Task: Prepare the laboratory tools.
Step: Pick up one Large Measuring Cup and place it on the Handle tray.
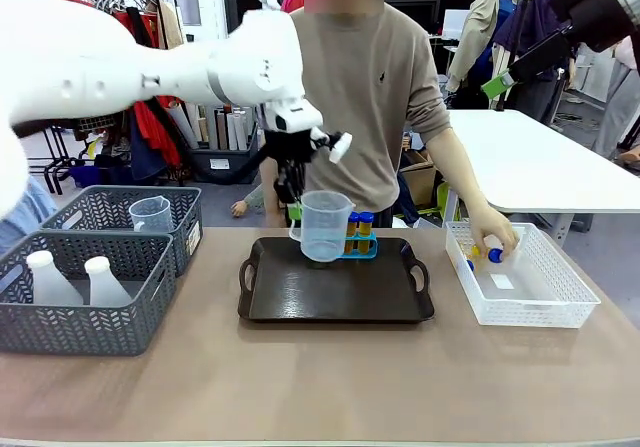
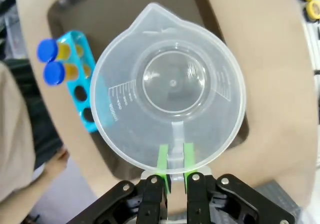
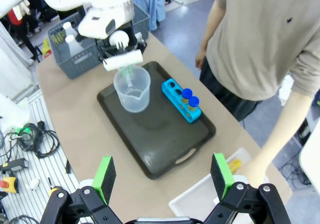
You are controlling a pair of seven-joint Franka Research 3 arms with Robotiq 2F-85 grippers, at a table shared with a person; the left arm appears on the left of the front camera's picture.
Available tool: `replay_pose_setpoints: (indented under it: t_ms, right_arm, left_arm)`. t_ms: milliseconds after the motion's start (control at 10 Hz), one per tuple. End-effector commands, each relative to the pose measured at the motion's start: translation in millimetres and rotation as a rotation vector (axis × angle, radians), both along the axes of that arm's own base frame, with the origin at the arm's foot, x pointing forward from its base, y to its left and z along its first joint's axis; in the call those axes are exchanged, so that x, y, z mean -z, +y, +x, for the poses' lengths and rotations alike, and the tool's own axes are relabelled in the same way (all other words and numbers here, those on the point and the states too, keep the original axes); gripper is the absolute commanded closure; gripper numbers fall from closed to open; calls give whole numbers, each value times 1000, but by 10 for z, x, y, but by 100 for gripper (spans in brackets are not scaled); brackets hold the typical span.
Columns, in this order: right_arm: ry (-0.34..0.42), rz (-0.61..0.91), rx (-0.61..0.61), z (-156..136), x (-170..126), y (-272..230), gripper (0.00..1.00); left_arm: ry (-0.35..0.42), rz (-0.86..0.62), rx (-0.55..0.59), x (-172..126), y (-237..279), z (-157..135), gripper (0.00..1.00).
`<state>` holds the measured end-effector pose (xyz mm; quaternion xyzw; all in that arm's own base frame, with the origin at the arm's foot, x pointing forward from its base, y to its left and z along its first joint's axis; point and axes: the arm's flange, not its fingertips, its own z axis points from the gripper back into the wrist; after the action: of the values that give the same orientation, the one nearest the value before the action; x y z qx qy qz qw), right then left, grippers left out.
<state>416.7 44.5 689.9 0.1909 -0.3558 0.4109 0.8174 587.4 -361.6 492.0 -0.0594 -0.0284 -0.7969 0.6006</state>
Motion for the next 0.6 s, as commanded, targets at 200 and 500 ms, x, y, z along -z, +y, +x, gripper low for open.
replay_pose_setpoints:
  t_ms: [200, 500]
  right_arm:
    - [-3, 22, -8, 3, -15, -2, 0]
    - [-3, 22, -8, 3, -15, -2, 0]
  left_arm:
    - [28, 6, 112, 329, -385, 234, 100]
    - [-7, 19, 163, 592, -721, 304, 100]
